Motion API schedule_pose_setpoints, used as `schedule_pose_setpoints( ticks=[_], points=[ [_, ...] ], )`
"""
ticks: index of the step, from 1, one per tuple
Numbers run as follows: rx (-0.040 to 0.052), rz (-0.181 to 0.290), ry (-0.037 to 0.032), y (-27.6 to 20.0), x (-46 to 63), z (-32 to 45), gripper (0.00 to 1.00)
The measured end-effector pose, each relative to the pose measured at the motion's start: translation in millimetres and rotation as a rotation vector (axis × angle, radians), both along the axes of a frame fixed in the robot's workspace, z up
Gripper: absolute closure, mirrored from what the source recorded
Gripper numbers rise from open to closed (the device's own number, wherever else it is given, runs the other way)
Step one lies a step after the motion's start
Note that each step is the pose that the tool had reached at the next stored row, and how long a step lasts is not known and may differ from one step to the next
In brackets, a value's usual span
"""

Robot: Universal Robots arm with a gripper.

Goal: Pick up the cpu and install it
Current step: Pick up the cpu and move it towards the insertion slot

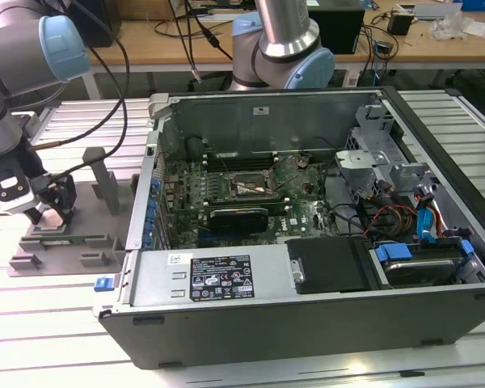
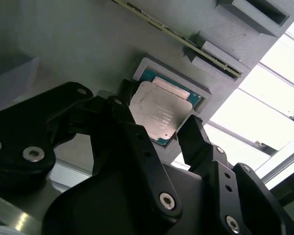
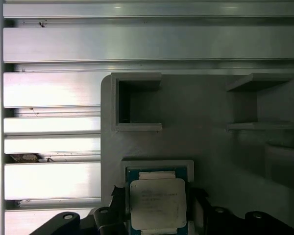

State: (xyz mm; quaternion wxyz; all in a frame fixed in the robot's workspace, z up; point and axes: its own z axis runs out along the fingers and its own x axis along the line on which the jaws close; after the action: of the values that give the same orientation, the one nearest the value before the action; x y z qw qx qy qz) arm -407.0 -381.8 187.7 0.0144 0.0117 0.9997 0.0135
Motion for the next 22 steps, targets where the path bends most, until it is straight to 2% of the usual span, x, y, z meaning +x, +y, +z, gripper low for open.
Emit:
schedule_pose_setpoints(
  ticks=[2, 8, 14, 15, 22],
  points=[
    [0.0, 0.0, 0.0001, 0.0, 0.0, 0.0, 0.45],
    [0.0001, 0.0, -0.0001, 0.0, -0.1, 0.2, 0.45],
    [0.0, 0.0, 0.0001, 0.0, -0.1, 13.1, 0.45],
    [-0.0001, 0.0, 0.0001, 0.0, -0.1, 17.3, 0.45],
    [-0.0001, 0.0, 0.0, 0.0, -0.1, 27.6, 0.45]
  ],
)
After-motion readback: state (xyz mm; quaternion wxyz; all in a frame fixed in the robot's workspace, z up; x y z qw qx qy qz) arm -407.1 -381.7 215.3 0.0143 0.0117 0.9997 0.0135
